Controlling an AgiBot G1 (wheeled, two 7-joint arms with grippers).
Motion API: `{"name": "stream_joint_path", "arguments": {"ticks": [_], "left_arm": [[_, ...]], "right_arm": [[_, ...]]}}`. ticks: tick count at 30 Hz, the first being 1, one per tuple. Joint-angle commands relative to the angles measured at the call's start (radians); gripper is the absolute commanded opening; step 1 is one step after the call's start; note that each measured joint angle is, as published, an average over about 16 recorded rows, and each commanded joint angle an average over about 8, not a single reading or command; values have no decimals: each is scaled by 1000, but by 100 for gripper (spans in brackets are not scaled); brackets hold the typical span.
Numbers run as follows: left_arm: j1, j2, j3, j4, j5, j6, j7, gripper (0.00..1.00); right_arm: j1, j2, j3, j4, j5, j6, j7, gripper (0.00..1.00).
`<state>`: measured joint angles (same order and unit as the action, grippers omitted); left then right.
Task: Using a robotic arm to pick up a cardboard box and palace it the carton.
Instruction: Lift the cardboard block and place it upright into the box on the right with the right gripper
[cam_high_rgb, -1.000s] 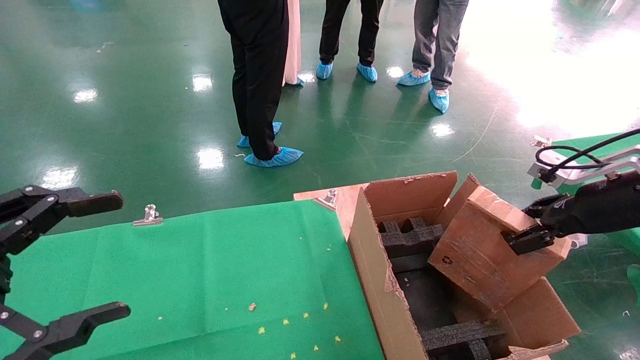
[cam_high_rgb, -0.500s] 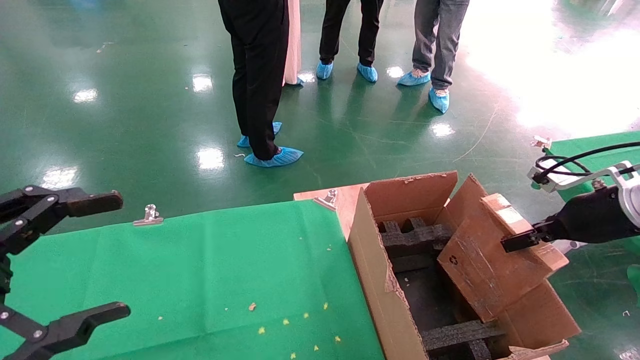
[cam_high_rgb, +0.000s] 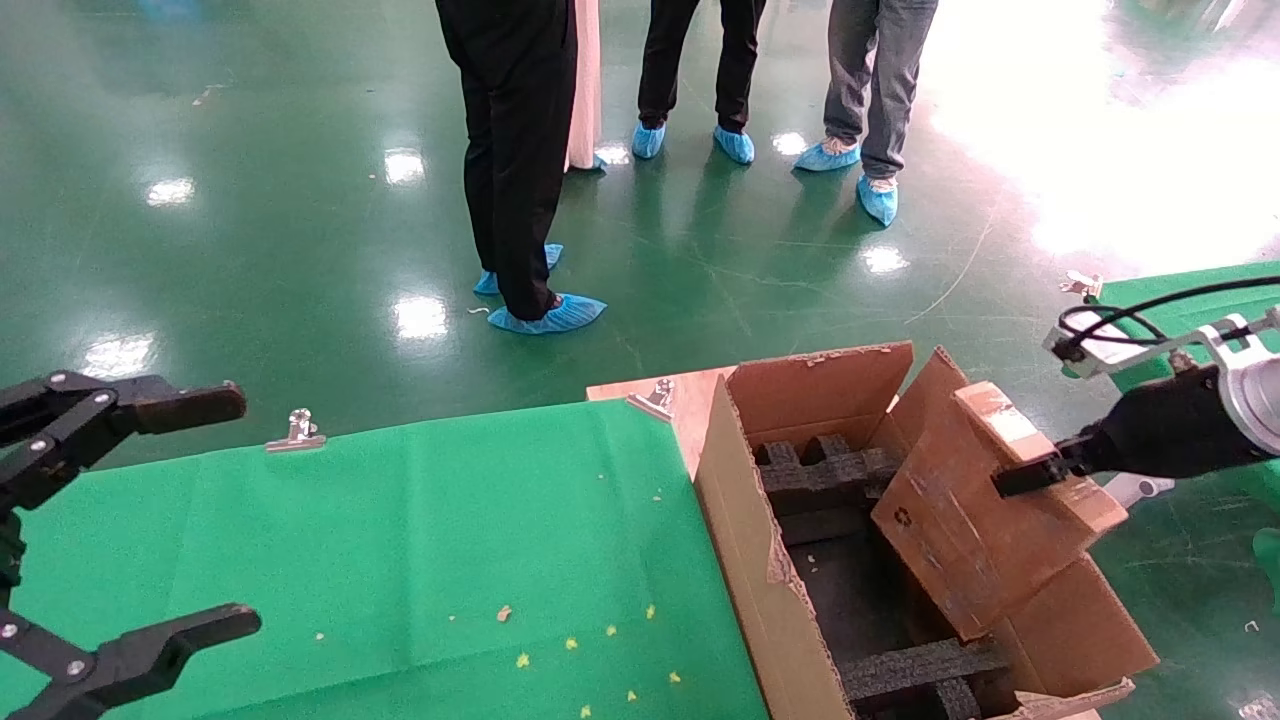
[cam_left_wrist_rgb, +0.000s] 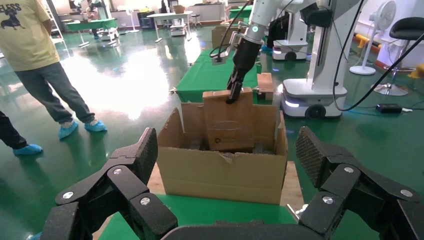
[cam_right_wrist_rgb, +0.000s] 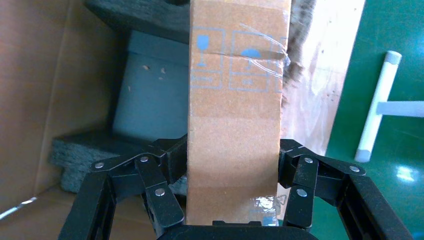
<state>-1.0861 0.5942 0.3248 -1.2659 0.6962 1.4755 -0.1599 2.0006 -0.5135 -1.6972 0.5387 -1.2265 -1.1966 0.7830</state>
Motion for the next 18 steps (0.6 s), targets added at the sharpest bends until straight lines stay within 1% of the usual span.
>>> {"name": "stream_joint_path", "arguments": {"ticks": [1, 10, 13, 18], "left_arm": [[0, 0, 0, 0, 0, 0, 0, 100], [0, 0, 0, 0, 0, 0, 0, 100], [0, 0, 0, 0, 0, 0, 0, 100], [0, 0, 0, 0, 0, 0, 0, 100]], "right_arm": [[-1, -4, 1, -4, 3, 5, 11, 0], [14, -87, -50, -14, -91, 28, 231, 0], [13, -101, -61, 1, -112, 47, 279, 0], [10, -116, -70, 33, -137, 83, 333, 0]]}}
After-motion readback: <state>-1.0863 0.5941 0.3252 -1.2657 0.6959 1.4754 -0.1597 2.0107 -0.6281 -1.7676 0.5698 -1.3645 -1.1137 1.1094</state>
